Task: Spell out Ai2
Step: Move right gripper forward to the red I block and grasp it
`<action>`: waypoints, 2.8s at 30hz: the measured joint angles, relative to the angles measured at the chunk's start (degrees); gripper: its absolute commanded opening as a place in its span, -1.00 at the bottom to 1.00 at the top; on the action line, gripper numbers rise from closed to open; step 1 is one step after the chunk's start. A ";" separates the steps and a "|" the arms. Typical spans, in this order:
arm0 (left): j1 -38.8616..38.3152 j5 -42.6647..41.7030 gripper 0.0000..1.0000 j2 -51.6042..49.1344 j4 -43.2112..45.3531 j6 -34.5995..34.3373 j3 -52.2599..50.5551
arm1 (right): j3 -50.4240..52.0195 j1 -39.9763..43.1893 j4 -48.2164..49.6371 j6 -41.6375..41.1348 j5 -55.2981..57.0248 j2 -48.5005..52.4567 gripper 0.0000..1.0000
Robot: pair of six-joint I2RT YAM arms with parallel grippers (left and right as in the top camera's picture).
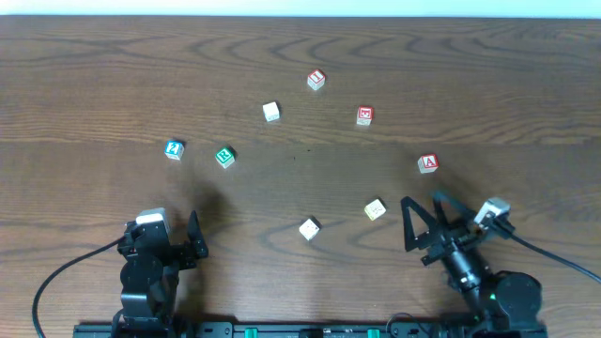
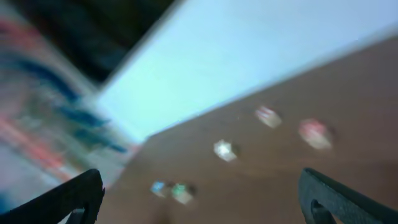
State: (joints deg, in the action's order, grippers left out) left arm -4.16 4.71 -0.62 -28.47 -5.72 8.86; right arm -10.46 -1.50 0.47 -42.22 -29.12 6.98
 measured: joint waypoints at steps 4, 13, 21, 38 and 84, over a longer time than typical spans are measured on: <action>0.00 0.00 0.91 0.04 0.17 0.02 0.00 | -1.46 -0.02 10.23 0.46 -7.41 13.35 0.98; 0.04 -0.02 0.91 0.04 0.11 0.02 0.00 | -29.40 -9.79 8.92 11.06 -14.29 51.39 0.98; 0.04 0.00 0.91 0.04 0.17 0.02 0.00 | -58.90 -20.44 -10.38 23.06 -2.73 77.68 0.98; 0.04 0.00 0.91 0.04 0.17 0.00 0.00 | -107.03 -21.88 -26.16 48.22 25.64 122.40 0.98; 0.04 0.00 0.91 0.04 0.17 0.00 0.00 | -109.81 -20.61 -31.45 59.89 22.73 138.38 0.62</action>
State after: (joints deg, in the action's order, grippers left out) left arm -4.12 4.71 -0.58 -28.29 -5.72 8.86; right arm -120.27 -22.11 -30.98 17.67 -6.39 145.36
